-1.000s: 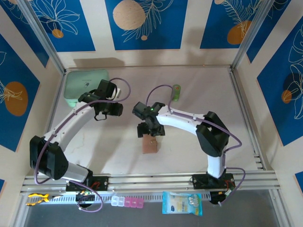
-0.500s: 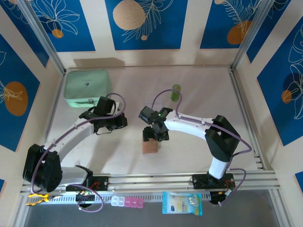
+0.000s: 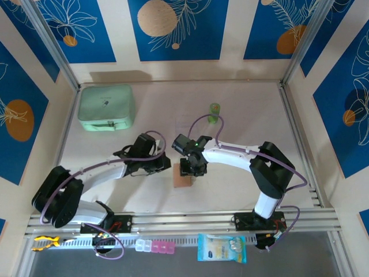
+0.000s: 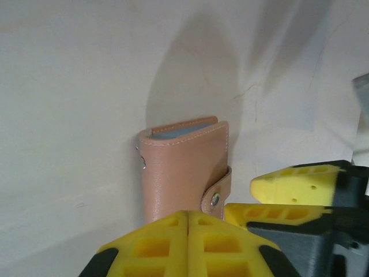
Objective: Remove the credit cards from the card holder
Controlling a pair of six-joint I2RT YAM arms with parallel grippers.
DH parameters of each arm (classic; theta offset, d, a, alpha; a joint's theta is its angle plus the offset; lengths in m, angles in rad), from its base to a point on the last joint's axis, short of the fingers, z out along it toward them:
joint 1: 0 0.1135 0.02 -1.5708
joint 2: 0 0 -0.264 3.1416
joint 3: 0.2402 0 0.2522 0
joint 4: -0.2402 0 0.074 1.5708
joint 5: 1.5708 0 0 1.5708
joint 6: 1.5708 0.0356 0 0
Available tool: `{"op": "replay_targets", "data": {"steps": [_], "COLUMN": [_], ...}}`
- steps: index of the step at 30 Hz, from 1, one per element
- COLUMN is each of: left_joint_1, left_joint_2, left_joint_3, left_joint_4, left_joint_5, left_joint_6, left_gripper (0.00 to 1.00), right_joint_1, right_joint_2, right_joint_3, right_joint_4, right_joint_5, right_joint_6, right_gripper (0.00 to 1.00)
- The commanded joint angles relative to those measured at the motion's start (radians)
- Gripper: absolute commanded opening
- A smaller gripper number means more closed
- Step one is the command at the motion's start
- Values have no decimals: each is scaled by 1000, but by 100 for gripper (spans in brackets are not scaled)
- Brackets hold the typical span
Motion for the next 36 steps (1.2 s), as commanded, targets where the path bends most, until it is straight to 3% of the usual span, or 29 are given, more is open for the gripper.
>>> {"op": "replay_targets", "data": {"steps": [1, 10, 36], "left_joint_1": [-37, -49, -48], "left_joint_2": [31, 68, 100], "left_joint_3": [-35, -110, -152], "left_joint_4": [117, 208, 309], "left_joint_5": [13, -1, 53], "left_joint_6": [-82, -153, -203], "left_gripper": [0, 0, 0], "right_joint_1": [7, 12, 33], "right_joint_2": [-4, 59, 205], "right_joint_3": [15, 86, 164], "right_joint_4": [-10, -46, -115], "right_joint_5": [-13, -10, -30], "right_joint_6": [7, -12, -16], "right_gripper": [44, 38, 34]}}
